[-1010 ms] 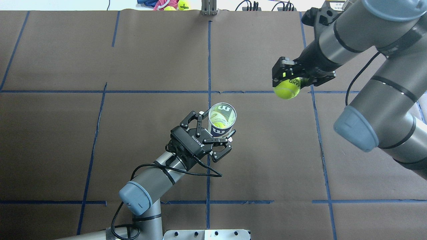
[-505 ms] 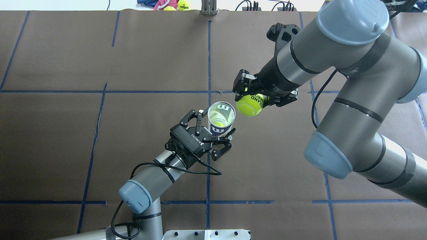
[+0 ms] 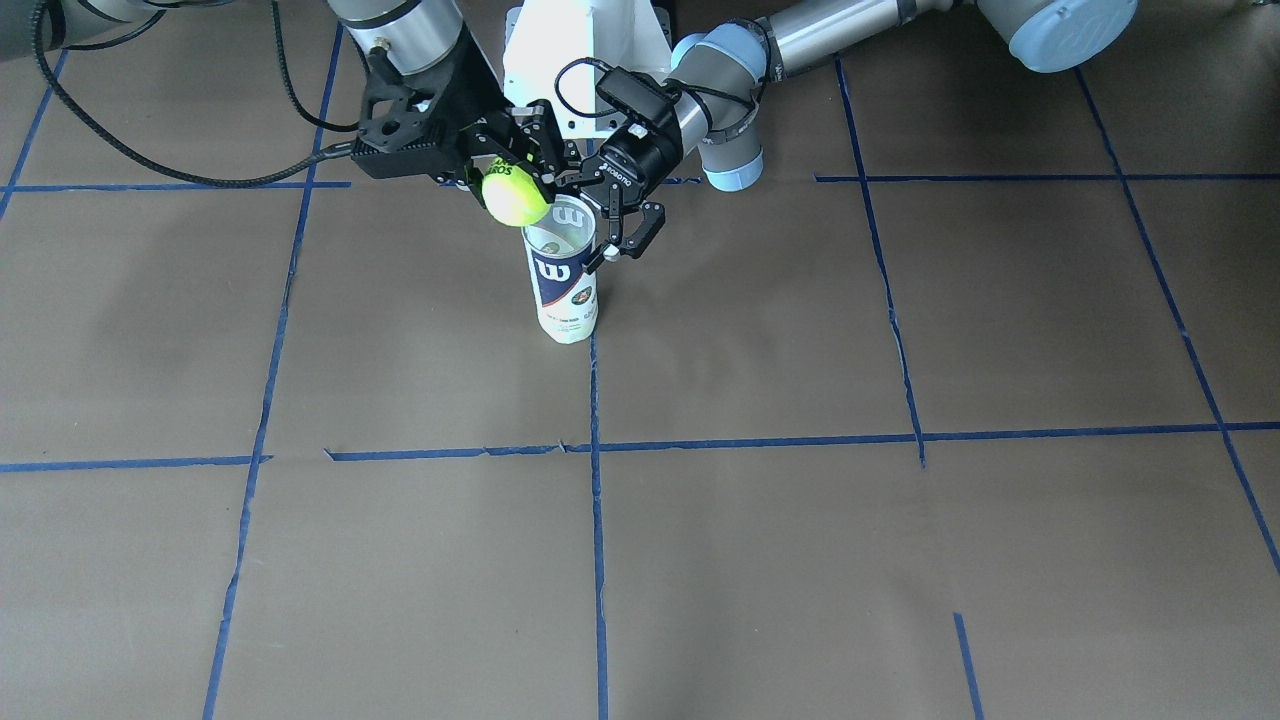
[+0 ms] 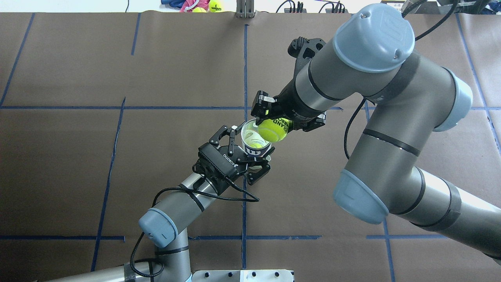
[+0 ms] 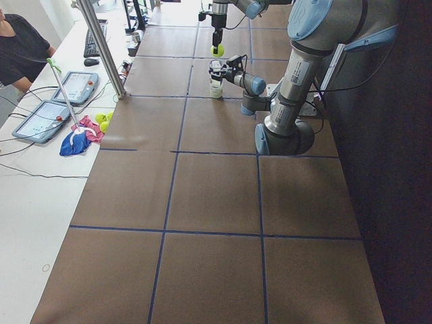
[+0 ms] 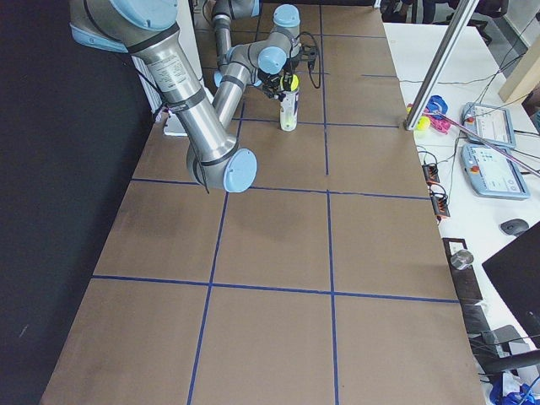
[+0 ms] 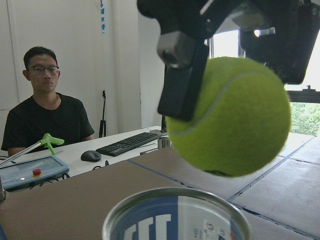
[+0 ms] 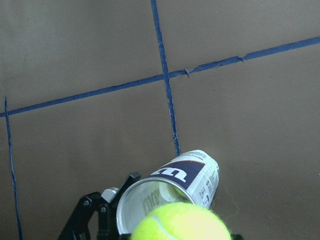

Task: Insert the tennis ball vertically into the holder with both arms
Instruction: 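Carry the second ball with the right gripper over the can's opening, then release the second ball into the can and raise the right gripper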

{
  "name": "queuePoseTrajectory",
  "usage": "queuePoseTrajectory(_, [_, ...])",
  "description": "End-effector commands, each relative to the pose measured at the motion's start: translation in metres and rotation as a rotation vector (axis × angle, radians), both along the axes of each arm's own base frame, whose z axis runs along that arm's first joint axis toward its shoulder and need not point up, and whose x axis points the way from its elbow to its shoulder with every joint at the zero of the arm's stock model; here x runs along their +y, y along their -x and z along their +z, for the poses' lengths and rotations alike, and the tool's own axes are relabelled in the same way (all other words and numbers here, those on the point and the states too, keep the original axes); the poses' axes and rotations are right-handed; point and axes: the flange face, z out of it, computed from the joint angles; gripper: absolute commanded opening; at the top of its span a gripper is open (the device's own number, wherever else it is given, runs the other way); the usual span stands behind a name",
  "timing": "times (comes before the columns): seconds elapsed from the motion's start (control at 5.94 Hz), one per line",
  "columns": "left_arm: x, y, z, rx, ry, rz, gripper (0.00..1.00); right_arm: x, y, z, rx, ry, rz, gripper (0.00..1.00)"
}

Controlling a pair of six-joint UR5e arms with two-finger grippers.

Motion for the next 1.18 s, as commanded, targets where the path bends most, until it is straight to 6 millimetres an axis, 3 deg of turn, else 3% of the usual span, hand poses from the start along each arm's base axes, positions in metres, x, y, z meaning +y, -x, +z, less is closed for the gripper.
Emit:
queuePoseTrajectory(0.0, [-0.0011,-0.0007,0.0013,-0.003,0.001,-0.001,1.00,0.0103,0.0175,-0.0068,-0.011,-0.030,-0.002,0.21])
queuePoseTrajectory(0.17, [-0.0002,-0.0012,0.0023,-0.005,0.001,0.000,1.00,0.0099,0.0214,-0.0072,-0.029,-0.020,0.026,0.32])
queuePoseTrajectory(0.34, [0.0007,-0.0017,0.0023,-0.005,0.001,0.002,1.00,0.0067,0.0257,-0.0046,-0.023,-0.023,0.035,0.69])
queuePoseTrajectory(0.5, [0.0007,-0.0017,0.0023,-0.004,0.002,0.002,1.00,0.0067,0.0252,-0.0050,-0.024,-0.027,0.037,0.89])
queuePoseTrajectory(0.67, [0.0008,-0.0015,0.0022,-0.002,0.002,0.002,1.00,0.0067,0.0252,-0.0050,-0.024,-0.027,0.037,0.98])
queuePoseTrajectory(1.01, [0.0029,-0.0009,-0.0041,0.012,0.000,0.006,1.00,0.0068,0.0234,-0.0071,-0.028,-0.036,0.036,0.98])
